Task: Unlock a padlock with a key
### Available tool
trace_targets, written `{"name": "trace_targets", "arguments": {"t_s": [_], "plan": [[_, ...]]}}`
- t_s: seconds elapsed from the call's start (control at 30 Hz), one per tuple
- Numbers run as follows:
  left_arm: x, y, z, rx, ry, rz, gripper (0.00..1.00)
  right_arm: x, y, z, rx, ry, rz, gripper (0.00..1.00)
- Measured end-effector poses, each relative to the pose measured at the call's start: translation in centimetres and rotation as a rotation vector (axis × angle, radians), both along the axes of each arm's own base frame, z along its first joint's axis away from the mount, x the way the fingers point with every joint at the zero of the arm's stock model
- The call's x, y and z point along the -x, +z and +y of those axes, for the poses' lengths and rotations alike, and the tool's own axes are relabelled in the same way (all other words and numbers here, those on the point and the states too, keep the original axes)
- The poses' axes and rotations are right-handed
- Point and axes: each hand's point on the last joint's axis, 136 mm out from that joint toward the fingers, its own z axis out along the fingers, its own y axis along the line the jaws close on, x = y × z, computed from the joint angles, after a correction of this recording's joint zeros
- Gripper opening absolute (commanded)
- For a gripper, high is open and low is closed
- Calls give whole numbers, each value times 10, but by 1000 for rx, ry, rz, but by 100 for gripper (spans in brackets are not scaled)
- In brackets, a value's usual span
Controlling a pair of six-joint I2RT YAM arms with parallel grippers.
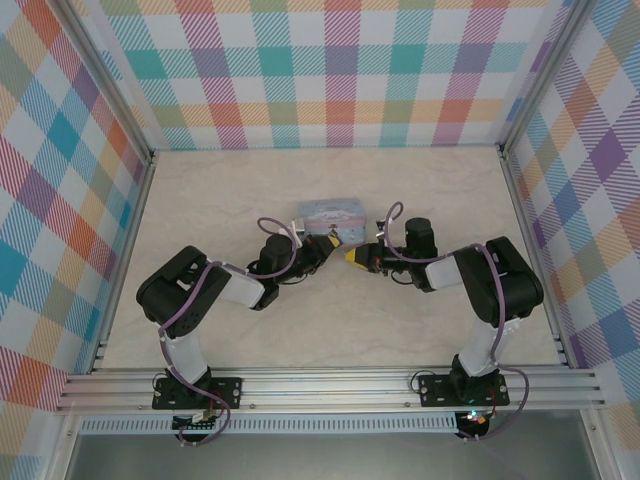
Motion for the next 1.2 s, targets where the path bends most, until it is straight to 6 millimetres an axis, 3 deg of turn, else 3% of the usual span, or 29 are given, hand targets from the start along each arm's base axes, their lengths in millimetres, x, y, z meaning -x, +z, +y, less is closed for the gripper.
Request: {"name": "trace_targets", "arguments": {"t_s": [1.2], "plan": [[-2, 1, -4, 4, -1, -2, 0, -2, 9, 4, -30, -7, 2, 2]]}}
